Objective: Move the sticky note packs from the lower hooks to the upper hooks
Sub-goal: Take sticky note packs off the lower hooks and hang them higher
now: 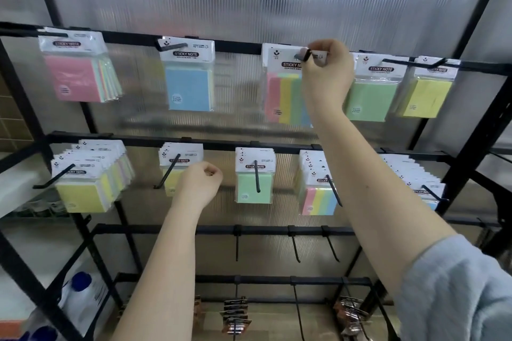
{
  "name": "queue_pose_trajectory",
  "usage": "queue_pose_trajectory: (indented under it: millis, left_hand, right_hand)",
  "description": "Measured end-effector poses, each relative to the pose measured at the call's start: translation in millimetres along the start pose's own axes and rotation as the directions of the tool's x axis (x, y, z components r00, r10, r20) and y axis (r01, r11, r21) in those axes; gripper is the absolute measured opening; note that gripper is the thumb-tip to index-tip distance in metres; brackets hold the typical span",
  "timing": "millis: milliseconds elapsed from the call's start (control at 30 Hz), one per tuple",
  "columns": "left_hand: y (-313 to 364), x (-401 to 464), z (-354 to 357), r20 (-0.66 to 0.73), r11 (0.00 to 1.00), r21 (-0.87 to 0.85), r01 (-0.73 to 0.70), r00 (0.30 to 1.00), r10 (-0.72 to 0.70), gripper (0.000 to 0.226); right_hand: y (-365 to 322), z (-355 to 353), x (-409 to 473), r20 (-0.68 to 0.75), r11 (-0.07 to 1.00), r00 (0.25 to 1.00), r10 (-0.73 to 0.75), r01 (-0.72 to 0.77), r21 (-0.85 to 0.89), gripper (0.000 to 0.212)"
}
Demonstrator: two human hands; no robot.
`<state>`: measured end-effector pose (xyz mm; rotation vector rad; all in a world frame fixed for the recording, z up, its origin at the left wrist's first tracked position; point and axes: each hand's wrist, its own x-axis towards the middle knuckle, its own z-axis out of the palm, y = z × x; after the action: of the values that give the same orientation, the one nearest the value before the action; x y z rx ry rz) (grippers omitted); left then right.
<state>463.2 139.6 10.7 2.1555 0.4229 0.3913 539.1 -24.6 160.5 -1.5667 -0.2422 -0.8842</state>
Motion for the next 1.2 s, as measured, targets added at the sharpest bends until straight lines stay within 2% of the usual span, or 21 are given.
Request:
queue_pose_trajectory:
  millis: [300, 533, 867, 1033, 1100, 1200]
  left_hand:
    - [1.2, 3.7, 4.2, -0.011, 0.999, 0.035, 0.007, 1.0, -0.006, 0.011]
    - [2.0, 2.6, 7.0, -0.017, 0.998, 0.054, 0.018, 1.0, -0.017, 0.014]
    - [4.7, 2.7, 13.2, -0.025, 0.998, 0.065, 0.025, 0.999, -0.023, 0.018]
    - [4.3, 2.5, 19.5, -0.024, 0.998, 0.021, 0.054, 0.998, -0.053, 0.014]
    - [4.1, 2.4, 22.3, -0.019, 0.998, 0.023, 0.061, 0.998, -0.061, 0.014]
    - [4.9, 2.3, 26.1, -0.022, 0.997, 0.026, 0.068, 0.998, -0.067, 0.013]
  right_hand:
    - [15.0, 13.2, 27.5, 0.127, 0.991, 0.99, -0.067, 0.08, -0.106, 0.019]
    - [22.7, 16.9, 40.4, 0.171, 0.967, 0.984, -0.055, 0.096, -0.238, 0.019]
    - [45.3, -9.6, 14.7, 0.063, 0.975, 0.984, -0.166, 0.173, -0.141, 0.024]
    - [59.2, -43.5, -14.7, 0.094, 0.97, 0.979, -0.18, 0.193, -0.147, 0.017]
    - [69.1, -58.4, -26.6, 0.082, 0.976, 0.985, -0.149, 0.16, -0.144, 0.014]
    - [91.3, -77.5, -38.5, 0.019, 0.99, 1.0, -0.007, 0.01, -0.138, 0.014]
